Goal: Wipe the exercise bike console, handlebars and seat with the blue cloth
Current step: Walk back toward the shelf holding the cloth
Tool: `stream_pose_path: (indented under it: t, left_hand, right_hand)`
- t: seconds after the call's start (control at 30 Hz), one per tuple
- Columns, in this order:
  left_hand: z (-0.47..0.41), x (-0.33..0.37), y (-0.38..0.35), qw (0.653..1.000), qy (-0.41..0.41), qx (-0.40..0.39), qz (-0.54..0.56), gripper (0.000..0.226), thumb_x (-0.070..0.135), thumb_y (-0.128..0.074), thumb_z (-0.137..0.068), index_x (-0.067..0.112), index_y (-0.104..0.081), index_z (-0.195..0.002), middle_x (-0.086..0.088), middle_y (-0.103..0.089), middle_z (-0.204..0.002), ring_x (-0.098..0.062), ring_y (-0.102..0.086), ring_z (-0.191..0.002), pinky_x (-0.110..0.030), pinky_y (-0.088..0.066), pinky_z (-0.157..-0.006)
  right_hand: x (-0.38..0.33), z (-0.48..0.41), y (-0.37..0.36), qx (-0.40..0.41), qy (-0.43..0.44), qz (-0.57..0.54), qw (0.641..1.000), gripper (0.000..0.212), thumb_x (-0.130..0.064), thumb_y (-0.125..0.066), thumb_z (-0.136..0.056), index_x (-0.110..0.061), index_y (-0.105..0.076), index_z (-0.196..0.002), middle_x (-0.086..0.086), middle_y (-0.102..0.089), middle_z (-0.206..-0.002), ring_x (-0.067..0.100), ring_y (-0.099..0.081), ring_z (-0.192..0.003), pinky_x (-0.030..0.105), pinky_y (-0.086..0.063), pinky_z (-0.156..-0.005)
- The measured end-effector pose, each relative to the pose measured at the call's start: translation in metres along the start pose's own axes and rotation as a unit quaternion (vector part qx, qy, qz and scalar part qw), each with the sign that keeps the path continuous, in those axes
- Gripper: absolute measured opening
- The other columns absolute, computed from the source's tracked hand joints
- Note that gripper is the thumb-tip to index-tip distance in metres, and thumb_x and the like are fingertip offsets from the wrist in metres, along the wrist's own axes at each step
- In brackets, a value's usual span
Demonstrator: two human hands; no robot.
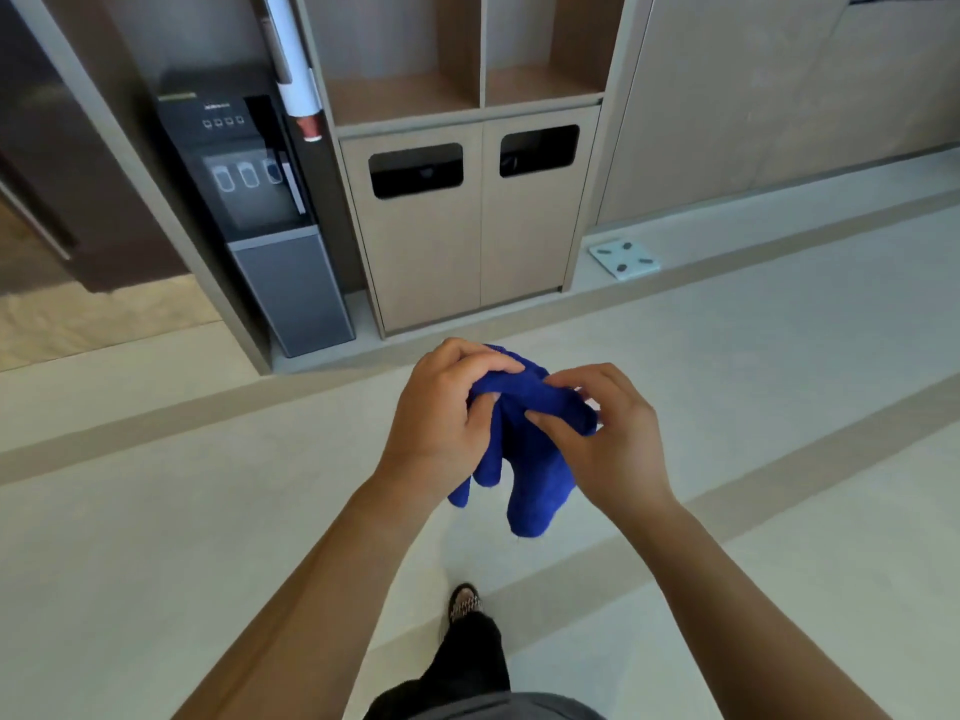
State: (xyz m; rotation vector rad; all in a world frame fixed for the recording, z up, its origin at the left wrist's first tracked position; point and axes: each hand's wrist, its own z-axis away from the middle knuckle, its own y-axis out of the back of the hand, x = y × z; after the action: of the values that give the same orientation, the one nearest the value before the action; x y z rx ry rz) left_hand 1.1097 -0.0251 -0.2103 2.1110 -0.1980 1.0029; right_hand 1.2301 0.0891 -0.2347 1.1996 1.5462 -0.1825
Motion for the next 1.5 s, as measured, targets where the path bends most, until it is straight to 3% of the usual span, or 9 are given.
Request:
stream_pose_path:
  t: [0.1,0.17,0.3,0.43,0.6,0.9,1.17,1.33,1.5]
  left_hand:
    - [-0.08,-0.034,-0.009,1.0,-0.014,-0.014,-0.007,0.037,-0.002,-0.054,-0.081,0.029,-0.066,-0.096,0.015,-0.054,-0.096,-0.002,-0.053,-0.091,-0.012,-0.04,-0.078]
    - [-0.133,-0.053,-0.016,0.999,-0.023,-0.014,-0.017,0.035,-0.001,-0.054,-0.082,0.029,-0.065,-0.097,0.016,-0.053,-0.097,-0.001,-0.052,-0.092,-0.013,-0.041,-0.079]
    - [-0.226,-0.088,-0.032,0.999,-0.014,-0.031,-0.019,0.031,0.002,-0.058,-0.082,0.027,-0.066,-0.1,0.013,-0.053,-0.094,0.0,-0.052,-0.088,-0.012,-0.042,-0.077]
    - [-0.315,-0.132,-0.052,0.998,-0.011,-0.056,-0.031,0.032,0.004,-0.062,-0.081,0.028,-0.065,-0.102,0.011,-0.052,-0.09,-0.001,-0.052,-0.082,-0.012,-0.042,-0.072]
    - [-0.438,-0.188,-0.082,0.998,0.032,-0.016,-0.058,0.033,0.004,-0.06,-0.082,0.031,-0.064,-0.099,0.012,-0.049,-0.089,-0.001,-0.052,-0.084,-0.016,-0.045,-0.075]
    - [-0.625,-0.245,-0.1,0.997,0.038,0.027,-0.064,0.05,-0.012,-0.053,-0.068,0.028,-0.068,-0.094,0.01,-0.053,-0.096,0.001,-0.051,-0.092,-0.007,-0.039,-0.077]
    - [-0.757,-0.317,-0.101,0.997,0.018,0.054,-0.057,0.034,-0.002,-0.063,-0.077,0.028,-0.067,-0.094,0.01,-0.052,-0.094,-0.006,-0.054,-0.088,-0.029,-0.05,-0.073]
    - [-0.838,-0.362,-0.08,0.997,0.006,0.063,-0.047,0.03,0.001,-0.063,-0.077,0.025,-0.067,-0.094,0.007,-0.052,-0.094,-0.007,-0.055,-0.087,-0.034,-0.051,-0.073]
    - [-0.901,-0.413,-0.062,0.993,-0.001,0.099,-0.057,0.031,0.0,-0.063,-0.078,0.027,-0.066,-0.093,0.013,-0.052,-0.093,-0.001,-0.055,-0.086,-0.017,-0.046,-0.073]
  right_hand:
    - [0.023,-0.079,-0.015,-0.012,-0.026,-0.02,0.999,0.029,-0.011,-0.078,-0.07,-0.034,-0.062,-0.077,-0.015,-0.061,-0.088,0.003,-0.058,-0.084,0.008,-0.04,-0.068]
    - [0.037,-0.134,-0.025,-0.009,-0.022,-0.024,0.999,0.029,-0.009,-0.077,-0.071,-0.034,-0.063,-0.076,-0.014,-0.061,-0.088,0.004,-0.058,-0.084,0.008,-0.04,-0.068]
    - [0.069,-0.226,-0.043,-0.01,-0.012,-0.002,1.0,0.036,0.001,-0.069,-0.076,-0.031,-0.067,-0.092,-0.01,-0.059,-0.094,0.002,-0.056,-0.088,0.008,-0.04,-0.073]
    - [0.112,-0.318,-0.069,-0.012,-0.008,0.009,1.0,0.039,0.004,-0.065,-0.079,-0.028,-0.071,-0.1,-0.011,-0.057,-0.096,0.01,-0.057,-0.088,0.008,-0.04,-0.076]
    - [0.163,-0.46,-0.11,-0.055,0.004,-0.006,0.998,0.031,-0.001,-0.068,-0.078,-0.027,-0.071,-0.095,-0.016,-0.057,-0.094,0.003,-0.057,-0.087,0.003,-0.038,-0.074]
    - [0.214,-0.663,-0.157,-0.096,0.051,-0.032,0.994,0.026,-0.005,-0.072,-0.075,-0.026,-0.067,-0.09,-0.017,-0.056,-0.093,0.001,-0.056,-0.087,0.005,-0.04,-0.07]
    - [0.247,-0.804,-0.216,-0.062,0.07,-0.024,0.995,0.03,-0.003,-0.07,-0.075,-0.029,-0.065,-0.09,-0.02,-0.053,-0.092,-0.009,-0.052,-0.088,0.004,-0.039,-0.071]
    - [0.247,-0.89,-0.261,-0.048,0.085,-0.028,0.995,0.028,-0.005,-0.071,-0.075,-0.028,-0.066,-0.09,-0.019,-0.054,-0.092,-0.007,-0.052,-0.087,0.004,-0.039,-0.07]
    - [0.246,-0.957,-0.313,-0.044,0.083,-0.055,0.994,0.025,-0.009,-0.072,-0.076,-0.028,-0.065,-0.091,-0.007,-0.06,-0.092,-0.001,-0.055,-0.083,0.007,-0.04,-0.066]
